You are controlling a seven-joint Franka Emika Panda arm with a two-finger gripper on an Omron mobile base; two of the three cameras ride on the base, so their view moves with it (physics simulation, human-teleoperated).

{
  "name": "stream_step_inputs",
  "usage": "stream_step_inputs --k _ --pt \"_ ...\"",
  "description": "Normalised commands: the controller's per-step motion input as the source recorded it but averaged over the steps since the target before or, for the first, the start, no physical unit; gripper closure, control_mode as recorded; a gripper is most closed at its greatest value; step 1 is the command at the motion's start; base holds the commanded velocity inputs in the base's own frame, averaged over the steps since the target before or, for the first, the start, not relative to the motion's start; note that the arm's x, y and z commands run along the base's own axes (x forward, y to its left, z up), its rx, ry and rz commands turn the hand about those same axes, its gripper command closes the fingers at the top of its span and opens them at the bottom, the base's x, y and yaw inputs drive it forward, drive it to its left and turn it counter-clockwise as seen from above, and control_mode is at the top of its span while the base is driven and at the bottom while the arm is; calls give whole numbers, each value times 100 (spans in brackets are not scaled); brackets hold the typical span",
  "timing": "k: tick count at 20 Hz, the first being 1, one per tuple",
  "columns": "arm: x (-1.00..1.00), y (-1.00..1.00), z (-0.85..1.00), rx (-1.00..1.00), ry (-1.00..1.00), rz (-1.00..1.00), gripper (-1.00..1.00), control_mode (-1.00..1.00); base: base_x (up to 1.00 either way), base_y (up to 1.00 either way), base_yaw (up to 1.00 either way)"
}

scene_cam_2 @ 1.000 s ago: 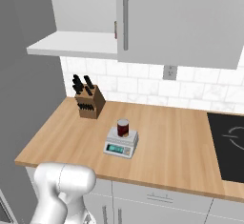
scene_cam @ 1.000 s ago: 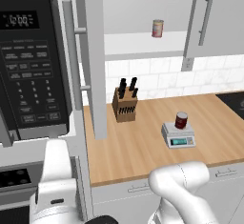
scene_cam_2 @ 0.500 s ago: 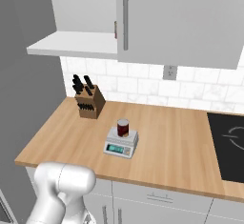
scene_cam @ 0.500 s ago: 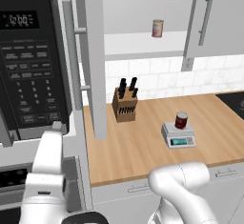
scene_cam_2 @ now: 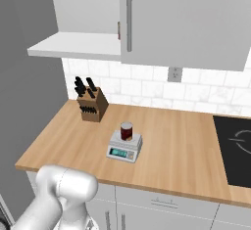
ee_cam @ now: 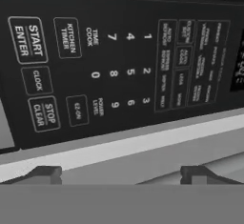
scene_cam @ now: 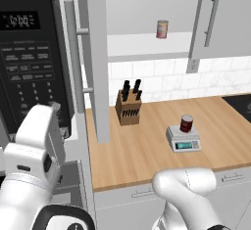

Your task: Pick the canned food and place it on the digital scale for weighing, and close the cabinet.

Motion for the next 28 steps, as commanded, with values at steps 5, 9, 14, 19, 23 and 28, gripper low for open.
stream_step_inputs --k 5,9,14,19,23,28 --pt "9 -12 19 0 6 -9 -100 -100 0 0 0" --pt "26 -47 10 0 4 -6 -100 -100 0 0 0" --pt "49 -52 2 0 2 -3 -100 -100 0 0 0" --pt "63 -55 1 0 0 0 -100 -100 0 0 0" --pt "47 -78 1 0 0 0 -100 -100 0 0 0" --pt "63 -98 1 3 0 0 -100 -100 0 0 0"
